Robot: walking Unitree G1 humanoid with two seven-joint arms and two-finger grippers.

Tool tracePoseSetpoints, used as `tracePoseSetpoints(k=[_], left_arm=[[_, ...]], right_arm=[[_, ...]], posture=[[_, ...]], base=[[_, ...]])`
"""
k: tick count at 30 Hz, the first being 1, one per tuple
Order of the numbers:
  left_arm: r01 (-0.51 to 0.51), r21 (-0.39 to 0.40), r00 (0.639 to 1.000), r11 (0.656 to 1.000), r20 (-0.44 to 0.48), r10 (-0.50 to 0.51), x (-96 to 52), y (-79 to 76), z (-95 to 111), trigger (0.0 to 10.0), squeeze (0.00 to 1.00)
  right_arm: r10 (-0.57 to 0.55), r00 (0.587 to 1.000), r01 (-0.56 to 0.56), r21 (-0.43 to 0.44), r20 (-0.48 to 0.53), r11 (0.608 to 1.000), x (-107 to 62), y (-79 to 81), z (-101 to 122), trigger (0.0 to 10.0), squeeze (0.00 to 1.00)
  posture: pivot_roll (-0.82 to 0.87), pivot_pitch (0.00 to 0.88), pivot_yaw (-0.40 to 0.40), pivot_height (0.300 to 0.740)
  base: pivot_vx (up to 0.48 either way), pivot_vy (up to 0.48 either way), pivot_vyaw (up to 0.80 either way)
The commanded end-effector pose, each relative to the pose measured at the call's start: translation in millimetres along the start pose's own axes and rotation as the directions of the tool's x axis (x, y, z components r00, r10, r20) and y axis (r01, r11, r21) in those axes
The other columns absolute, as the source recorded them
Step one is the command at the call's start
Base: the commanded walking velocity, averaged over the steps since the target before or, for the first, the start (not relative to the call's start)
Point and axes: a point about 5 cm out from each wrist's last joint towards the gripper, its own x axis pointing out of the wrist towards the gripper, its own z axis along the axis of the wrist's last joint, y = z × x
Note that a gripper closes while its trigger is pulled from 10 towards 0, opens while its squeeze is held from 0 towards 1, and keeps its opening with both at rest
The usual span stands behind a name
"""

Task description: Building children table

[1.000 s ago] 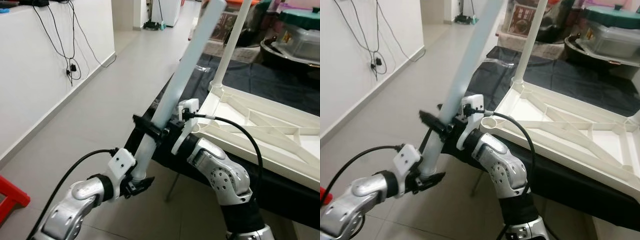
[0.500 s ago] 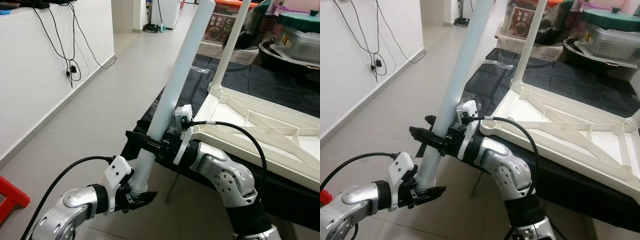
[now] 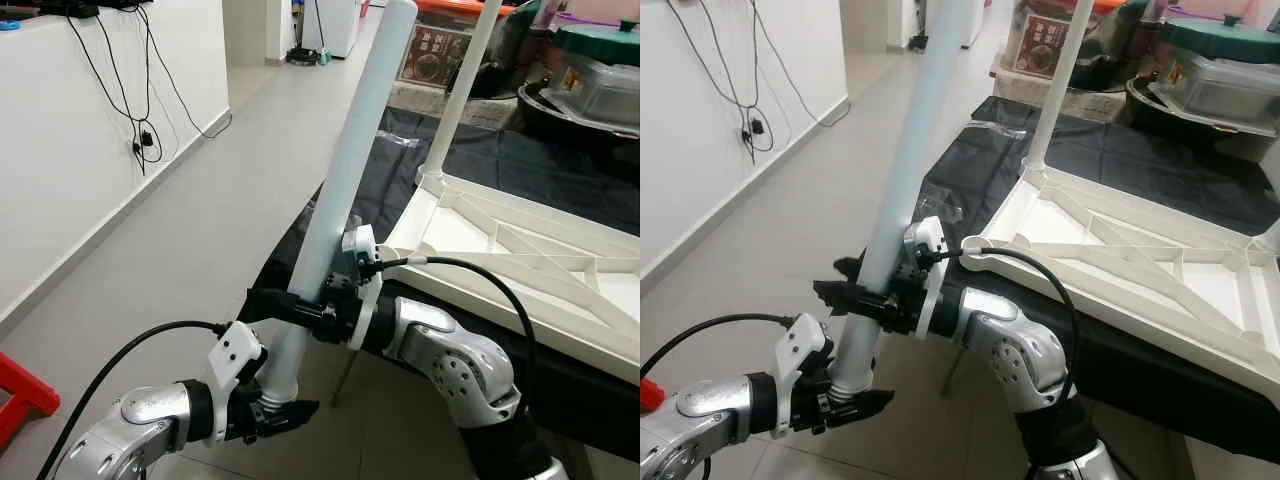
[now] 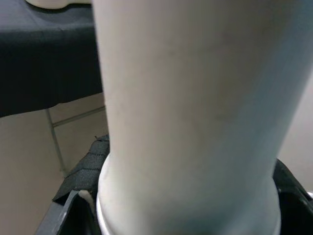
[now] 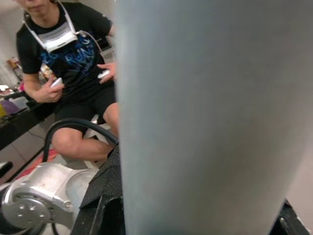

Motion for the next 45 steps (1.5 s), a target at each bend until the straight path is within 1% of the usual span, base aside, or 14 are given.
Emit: tracePoseSetpoints(k=[1,10,11,12,21,22,24,33,34,35,36,39,42,45], left_arm=[[0.028,-0.016,1.000,0.999,-0.002,-0.028,-0.7,-3.8,-0.7,10.0,0.00],[-0.008,-0.064,0.999,0.998,-0.038,0.006,-1.2,-0.2,-5.4,10.0,0.00],[-0.012,-0.060,0.999,0.998,-0.036,0.010,-1.0,-0.3,-5.6,10.0,0.59],[-0.020,-0.056,1.000,0.998,-0.026,0.018,-0.8,-0.3,-5.1,10.0,1.00],[-0.082,-0.066,0.997,0.994,-0.003,0.082,-1.4,-0.3,-5.8,10.0,1.00],[-0.166,-0.056,0.986,0.984,0.013,0.167,-1.9,2.7,-7.0,10.0,0.00],[-0.208,-0.045,0.978,0.977,0.020,0.209,-2.1,4.8,-7.0,10.0,0.00],[-0.480,-0.058,0.863,0.876,0.150,0.483,-5.2,20.4,7.8,10.0,0.00],[-0.591,-0.051,0.785,0.805,0.194,0.588,-8.9,27.1,15.7,10.0,0.00],[-0.591,-0.051,0.785,0.805,0.194,0.588,-8.9,27.1,15.7,10.0,0.00],[-0.671,-0.061,0.712,0.739,0.223,0.665,-12.5,32.3,21.7,10.0,0.00],[-0.671,-0.061,0.712,0.739,0.223,0.665,-12.5,32.3,21.7,10.0,0.00],[-0.767,-0.097,0.592,0.635,0.274,0.758,-19.0,40.1,34.6,10.0,0.00],[-0.794,-0.101,0.554,0.599,0.287,0.782,-21.5,43.3,39.6,10.0,0.00]], right_arm=[[0.006,1.000,-0.006,-0.008,-0.023,1.000,-2.0,1.8,-2.7,0.0,0.00],[0.005,1.000,-0.005,-0.006,-0.018,1.000,-3.3,1.2,-2.2,0.0,0.00],[-0.001,1.000,0.001,-0.006,-0.012,1.000,-3.6,0.0,-1.0,0.0,0.00],[-0.006,1.000,0.006,-0.006,-0.008,1.000,-4.1,-1.1,0.5,0.0,0.00],[-0.096,0.995,0.097,-0.034,0.041,0.995,-10.8,-16.8,15.0,0.0,0.00],[-0.224,0.969,0.231,-0.060,0.107,0.971,-17.8,-33.3,26.9,0.0,0.00],[-0.278,0.951,0.289,-0.062,0.137,0.955,-20.6,-39.7,31.1,0.0,0.00],[-0.640,0.699,0.694,-0.089,0.319,0.714,-47.4,-75.6,53.7,0.0,0.00],[-0.717,0.594,0.788,-0.084,0.364,0.610,-59.6,-81.5,58.8,10.0,0.00],[-0.717,0.594,0.788,-0.084,0.364,0.610,-59.6,-81.5,58.8,10.0,0.00],[-0.760,0.515,0.845,-0.085,0.396,0.529,-68.5,-84.2,62.7,10.0,0.00],[-0.760,0.515,0.845,-0.085,0.396,0.529,-68.5,-84.2,62.7,10.0,0.00],[-0.779,0.452,0.881,-0.084,0.435,0.465,-72.9,-82.8,68.5,10.0,0.00],[-0.772,0.453,0.882,-0.099,0.446,0.461,-69.9,-81.3,71.1,10.0,0.00]], posture=[[0.22,0.079,-0.089,0.740],[0.22,0.084,-0.088,0.740],[0.22,0.085,-0.089,0.740],[0.22,0.085,-0.089,0.740],[0.22,0.085,-0.090,0.740],[0.22,0.086,-0.093,0.740],[0.22,0.086,-0.093,0.740],[0.23,0.088,-0.095,0.740],[0.23,0.088,-0.099,0.740],[0.23,0.088,-0.099,0.740],[0.23,0.088,-0.099,0.740],[0.23,0.088,-0.099,0.740],[0.23,0.085,-0.098,0.740],[0.23,0.083,-0.099,0.740]], base=[[0.000,0.000,0.00],[0.000,0.000,0.00],[0.000,0.000,0.00],[0.000,0.000,0.00],[0.000,0.000,0.00],[0.000,0.000,0.00],[0.000,0.000,0.00],[0.000,0.000,0.00],[0.000,0.000,0.00],[0.000,0.000,0.00],[0.000,0.000,0.00],[0.000,0.000,0.00],[0.000,0.000,-0.80],[0.000,0.000,-0.80]])
